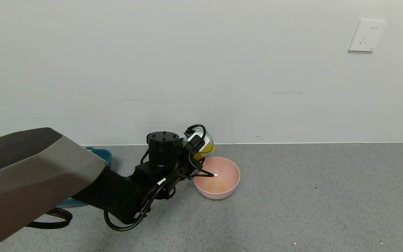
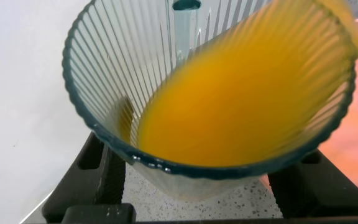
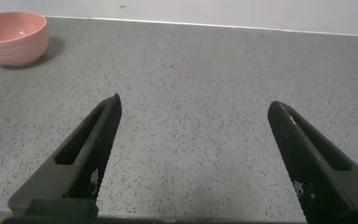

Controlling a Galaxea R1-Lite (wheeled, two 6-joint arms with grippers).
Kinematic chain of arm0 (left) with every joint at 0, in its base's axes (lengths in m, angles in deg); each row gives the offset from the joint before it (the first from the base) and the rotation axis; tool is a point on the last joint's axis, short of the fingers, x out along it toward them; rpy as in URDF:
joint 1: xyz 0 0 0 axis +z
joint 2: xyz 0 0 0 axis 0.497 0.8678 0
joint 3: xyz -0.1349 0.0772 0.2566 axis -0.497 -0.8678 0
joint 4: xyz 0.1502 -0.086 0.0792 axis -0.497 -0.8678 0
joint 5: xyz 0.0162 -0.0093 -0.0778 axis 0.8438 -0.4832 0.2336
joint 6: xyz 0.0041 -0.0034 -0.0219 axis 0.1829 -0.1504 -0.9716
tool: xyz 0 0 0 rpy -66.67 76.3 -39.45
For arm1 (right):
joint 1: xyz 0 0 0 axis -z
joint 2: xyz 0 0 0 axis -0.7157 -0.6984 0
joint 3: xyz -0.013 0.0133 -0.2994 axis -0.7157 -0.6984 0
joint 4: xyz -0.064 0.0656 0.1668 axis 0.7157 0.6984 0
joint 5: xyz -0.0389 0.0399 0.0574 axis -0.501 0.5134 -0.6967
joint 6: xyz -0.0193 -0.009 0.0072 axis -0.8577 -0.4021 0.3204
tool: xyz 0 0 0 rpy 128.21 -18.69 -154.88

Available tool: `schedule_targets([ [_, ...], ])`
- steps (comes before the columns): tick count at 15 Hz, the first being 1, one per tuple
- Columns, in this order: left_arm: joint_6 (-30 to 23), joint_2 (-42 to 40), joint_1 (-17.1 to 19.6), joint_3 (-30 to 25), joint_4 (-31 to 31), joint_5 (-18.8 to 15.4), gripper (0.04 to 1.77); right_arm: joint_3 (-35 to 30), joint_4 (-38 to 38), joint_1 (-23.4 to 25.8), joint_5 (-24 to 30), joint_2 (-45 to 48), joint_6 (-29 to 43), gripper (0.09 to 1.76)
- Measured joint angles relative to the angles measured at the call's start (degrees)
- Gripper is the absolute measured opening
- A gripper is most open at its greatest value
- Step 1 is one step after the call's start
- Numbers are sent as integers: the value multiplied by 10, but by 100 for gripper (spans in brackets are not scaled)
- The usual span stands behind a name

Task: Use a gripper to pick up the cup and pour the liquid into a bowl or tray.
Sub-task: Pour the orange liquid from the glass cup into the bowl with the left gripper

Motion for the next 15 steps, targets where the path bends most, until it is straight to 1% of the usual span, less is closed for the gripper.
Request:
schedule_targets([
  [6, 53, -5, -1, -9, 4, 0, 129, 0, 0, 0, 0, 0, 0, 171],
  [10, 84, -9, -9, -14, 5, 1, 129, 0, 0, 0, 1, 0, 0, 171],
  [15, 115, -15, -20, -20, 4, 13, 129, 0, 0, 0, 0, 0, 0, 171],
])
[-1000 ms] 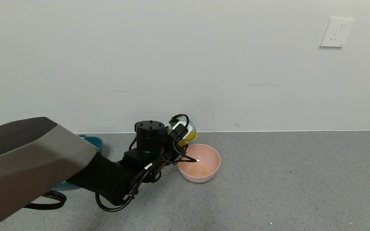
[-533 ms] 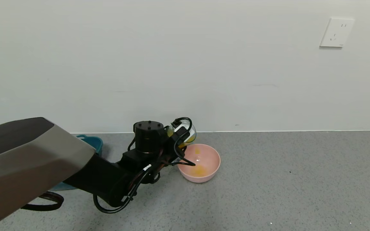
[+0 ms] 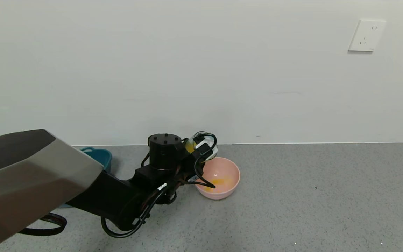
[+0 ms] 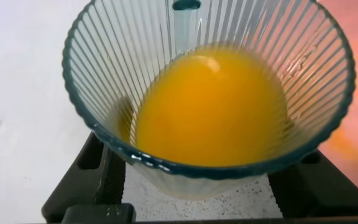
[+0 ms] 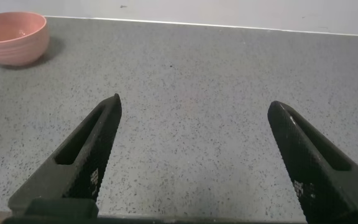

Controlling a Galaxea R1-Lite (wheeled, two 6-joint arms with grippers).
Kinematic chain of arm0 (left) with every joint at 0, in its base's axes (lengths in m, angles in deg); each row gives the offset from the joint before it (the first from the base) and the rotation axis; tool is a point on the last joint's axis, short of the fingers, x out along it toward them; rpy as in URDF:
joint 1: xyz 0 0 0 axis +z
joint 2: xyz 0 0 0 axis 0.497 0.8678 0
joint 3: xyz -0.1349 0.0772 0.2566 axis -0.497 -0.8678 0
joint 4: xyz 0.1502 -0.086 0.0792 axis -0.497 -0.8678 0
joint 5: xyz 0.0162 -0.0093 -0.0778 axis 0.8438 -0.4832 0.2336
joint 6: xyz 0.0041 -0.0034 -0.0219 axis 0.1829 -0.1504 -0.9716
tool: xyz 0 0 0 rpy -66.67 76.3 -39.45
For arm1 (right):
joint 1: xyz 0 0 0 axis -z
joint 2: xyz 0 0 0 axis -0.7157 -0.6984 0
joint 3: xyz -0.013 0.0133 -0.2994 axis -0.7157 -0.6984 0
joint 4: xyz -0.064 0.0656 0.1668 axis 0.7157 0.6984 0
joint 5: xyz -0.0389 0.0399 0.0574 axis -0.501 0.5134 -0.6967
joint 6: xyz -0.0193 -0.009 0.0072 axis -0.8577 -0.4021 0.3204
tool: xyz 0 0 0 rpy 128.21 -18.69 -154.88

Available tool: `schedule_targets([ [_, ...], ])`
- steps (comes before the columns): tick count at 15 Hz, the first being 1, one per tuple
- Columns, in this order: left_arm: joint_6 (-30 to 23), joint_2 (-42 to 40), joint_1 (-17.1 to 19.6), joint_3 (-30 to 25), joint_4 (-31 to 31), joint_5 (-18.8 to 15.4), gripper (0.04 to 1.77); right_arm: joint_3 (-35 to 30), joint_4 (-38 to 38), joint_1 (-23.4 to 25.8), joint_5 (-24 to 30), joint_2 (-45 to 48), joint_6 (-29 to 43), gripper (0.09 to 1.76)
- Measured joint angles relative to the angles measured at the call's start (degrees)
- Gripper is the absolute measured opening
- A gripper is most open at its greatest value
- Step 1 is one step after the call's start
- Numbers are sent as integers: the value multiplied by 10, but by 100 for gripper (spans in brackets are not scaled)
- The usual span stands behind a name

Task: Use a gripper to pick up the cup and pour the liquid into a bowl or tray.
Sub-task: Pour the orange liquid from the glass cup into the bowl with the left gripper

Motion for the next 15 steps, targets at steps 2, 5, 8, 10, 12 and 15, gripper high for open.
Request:
schedule_targets([
  [2, 15, -2, -1, -1, 1, 1, 129, 0, 0, 0, 0, 0, 0, 171],
  [5, 36, -2, -3, -1, 0, 8, 129, 0, 0, 0, 0, 0, 0, 171],
  [8, 59, -2, -5, -2, -1, 9, 129, 0, 0, 0, 0, 0, 0, 171],
  [10, 77, -3, -8, -3, -1, 12, 129, 0, 0, 0, 0, 0, 0, 171],
  [12, 95, -4, -12, -6, -2, 22, 129, 0, 0, 0, 0, 0, 0, 171],
  [15, 119, -4, -20, -12, 0, 27, 129, 0, 0, 0, 0, 0, 0, 171],
])
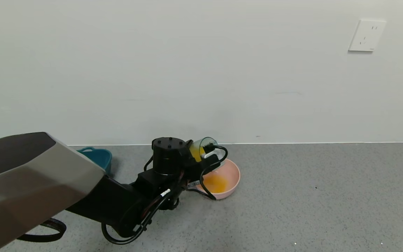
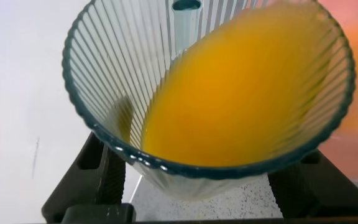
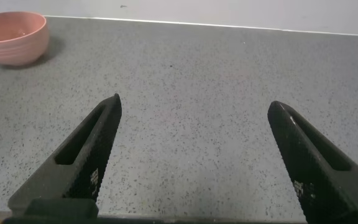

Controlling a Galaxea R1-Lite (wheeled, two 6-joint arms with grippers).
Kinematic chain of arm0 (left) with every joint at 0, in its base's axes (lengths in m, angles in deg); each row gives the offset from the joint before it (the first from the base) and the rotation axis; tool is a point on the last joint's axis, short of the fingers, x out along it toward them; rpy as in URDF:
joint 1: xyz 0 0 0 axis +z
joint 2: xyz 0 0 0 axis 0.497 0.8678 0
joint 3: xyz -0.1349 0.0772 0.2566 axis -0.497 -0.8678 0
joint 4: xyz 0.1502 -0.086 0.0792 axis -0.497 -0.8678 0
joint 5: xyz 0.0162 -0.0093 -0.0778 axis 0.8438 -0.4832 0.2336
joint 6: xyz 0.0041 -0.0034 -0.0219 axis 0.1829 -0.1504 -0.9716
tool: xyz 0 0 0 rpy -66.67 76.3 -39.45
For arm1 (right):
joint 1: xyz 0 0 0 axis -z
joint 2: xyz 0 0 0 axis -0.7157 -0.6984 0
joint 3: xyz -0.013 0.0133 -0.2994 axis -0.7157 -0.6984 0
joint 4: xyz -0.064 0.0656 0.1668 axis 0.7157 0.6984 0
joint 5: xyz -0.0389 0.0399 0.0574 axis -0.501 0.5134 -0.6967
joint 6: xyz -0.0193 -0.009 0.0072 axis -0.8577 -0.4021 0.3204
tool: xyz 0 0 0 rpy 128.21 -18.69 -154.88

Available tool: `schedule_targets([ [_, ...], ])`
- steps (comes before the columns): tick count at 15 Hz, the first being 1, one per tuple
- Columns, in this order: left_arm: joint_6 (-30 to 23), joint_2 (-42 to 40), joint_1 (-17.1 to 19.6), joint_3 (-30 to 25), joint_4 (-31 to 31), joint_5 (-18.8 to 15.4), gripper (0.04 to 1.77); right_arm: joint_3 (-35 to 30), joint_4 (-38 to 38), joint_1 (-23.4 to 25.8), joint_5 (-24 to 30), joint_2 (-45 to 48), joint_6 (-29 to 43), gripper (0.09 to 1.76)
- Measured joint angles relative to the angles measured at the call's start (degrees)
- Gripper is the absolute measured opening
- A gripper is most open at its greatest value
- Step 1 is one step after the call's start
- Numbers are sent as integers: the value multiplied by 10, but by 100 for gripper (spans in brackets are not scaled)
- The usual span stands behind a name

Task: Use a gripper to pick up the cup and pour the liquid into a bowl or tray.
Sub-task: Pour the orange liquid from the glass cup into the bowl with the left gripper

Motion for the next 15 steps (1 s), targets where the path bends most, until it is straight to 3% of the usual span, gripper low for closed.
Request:
schedule_targets([
  [12, 101, 0, -11, -15, 2, 22, 129, 0, 0, 0, 0, 0, 0, 171],
  [15, 105, 0, -10, -13, -3, 33, 129, 0, 0, 0, 0, 0, 0, 171],
])
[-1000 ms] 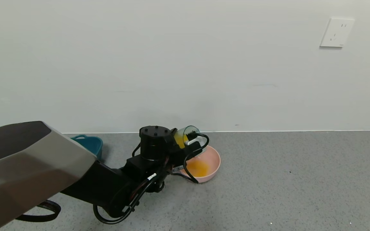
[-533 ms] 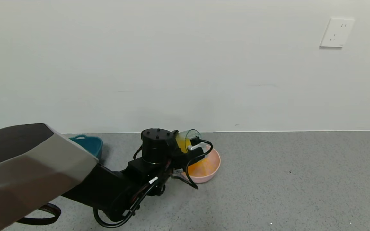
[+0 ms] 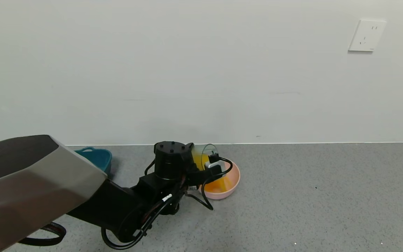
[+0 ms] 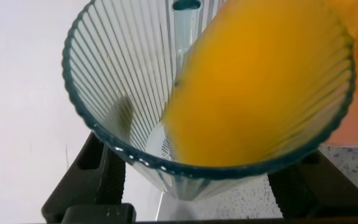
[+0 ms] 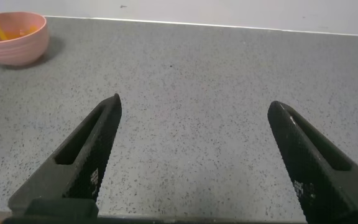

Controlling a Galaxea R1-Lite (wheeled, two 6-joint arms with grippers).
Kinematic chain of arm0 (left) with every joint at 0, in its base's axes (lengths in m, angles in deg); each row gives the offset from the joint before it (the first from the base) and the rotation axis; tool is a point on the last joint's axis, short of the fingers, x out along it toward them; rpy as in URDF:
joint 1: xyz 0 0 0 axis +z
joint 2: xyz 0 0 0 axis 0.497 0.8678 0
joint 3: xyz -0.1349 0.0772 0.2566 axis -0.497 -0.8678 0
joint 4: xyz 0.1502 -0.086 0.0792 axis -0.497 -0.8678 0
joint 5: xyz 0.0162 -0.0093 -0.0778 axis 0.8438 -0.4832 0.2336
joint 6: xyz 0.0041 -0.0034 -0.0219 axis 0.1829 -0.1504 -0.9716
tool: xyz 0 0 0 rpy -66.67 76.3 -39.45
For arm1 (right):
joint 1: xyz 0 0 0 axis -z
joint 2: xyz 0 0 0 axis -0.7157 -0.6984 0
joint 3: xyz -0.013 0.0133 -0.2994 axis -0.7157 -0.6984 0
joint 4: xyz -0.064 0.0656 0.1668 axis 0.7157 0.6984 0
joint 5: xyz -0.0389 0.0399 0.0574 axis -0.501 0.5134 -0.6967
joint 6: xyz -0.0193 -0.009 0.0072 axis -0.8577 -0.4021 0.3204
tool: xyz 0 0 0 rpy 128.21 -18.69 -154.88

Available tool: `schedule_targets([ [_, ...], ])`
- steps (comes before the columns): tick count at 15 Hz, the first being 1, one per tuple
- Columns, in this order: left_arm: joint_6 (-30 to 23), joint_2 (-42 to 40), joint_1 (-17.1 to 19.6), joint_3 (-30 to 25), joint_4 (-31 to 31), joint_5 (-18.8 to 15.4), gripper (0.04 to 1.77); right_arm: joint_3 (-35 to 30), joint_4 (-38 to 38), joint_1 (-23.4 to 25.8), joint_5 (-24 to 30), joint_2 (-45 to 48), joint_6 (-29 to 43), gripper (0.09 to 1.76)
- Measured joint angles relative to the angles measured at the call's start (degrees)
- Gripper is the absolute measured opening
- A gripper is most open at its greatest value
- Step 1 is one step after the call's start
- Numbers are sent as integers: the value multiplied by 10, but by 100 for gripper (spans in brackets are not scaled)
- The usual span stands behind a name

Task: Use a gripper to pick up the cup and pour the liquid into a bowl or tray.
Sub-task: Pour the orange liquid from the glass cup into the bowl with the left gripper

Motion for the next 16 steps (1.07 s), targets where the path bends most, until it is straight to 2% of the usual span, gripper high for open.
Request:
schedule_targets([
  [6, 19, 1, -6, 4, -2, 41, 128, 0, 0, 0, 0, 0, 0, 171],
  [16, 72, 5, -12, 29, -49, 58, 128, 0, 0, 0, 0, 0, 0, 171],
])
